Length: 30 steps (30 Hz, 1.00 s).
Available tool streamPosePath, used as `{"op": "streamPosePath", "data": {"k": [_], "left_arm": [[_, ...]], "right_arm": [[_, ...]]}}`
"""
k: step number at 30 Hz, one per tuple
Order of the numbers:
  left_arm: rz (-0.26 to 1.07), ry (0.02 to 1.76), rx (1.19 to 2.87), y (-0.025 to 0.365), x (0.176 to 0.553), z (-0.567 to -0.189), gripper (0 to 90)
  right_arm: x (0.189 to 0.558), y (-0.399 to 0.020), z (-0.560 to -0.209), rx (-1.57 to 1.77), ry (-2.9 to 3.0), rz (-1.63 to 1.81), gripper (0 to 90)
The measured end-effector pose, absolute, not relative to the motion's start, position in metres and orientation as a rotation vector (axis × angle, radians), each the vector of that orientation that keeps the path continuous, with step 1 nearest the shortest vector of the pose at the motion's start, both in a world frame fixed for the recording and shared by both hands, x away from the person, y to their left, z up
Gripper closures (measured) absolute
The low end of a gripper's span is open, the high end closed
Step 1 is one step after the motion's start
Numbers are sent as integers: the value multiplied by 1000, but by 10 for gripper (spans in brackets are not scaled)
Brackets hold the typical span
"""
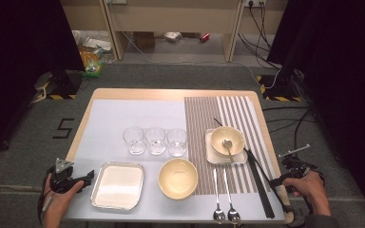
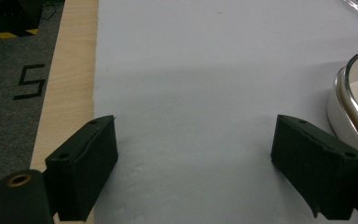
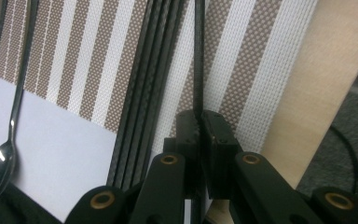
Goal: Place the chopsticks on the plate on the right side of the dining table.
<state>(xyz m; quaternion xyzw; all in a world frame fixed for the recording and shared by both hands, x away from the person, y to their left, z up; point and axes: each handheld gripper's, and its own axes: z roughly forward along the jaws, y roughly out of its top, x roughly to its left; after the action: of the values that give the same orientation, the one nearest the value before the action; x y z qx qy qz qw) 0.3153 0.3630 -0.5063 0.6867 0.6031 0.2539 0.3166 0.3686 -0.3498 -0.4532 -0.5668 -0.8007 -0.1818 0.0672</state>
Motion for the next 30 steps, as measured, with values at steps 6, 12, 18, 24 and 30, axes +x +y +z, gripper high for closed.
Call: {"op": "streamPosePath", "data": {"k": [6, 12, 18, 24, 30], "left_arm": [[668, 1588, 1809, 363, 315, -506, 136], [670, 1589, 1808, 363, 315, -506, 136], [668, 1588, 1808, 363, 315, -506, 136], [669, 1588, 1809, 363, 315, -506, 136], [669, 1588, 1809, 363, 315, -506, 136]], "right_arm": [[377, -350, -440, -1688, -2472, -561, 861], [391, -342, -422, -1683, -2503, -589, 861], [413, -331, -411, -1674, -2540, -575, 861], [432, -319, -401, -1651, -2581, -580, 861], [456, -307, -405, -1618, -2597, -560, 861]]}}
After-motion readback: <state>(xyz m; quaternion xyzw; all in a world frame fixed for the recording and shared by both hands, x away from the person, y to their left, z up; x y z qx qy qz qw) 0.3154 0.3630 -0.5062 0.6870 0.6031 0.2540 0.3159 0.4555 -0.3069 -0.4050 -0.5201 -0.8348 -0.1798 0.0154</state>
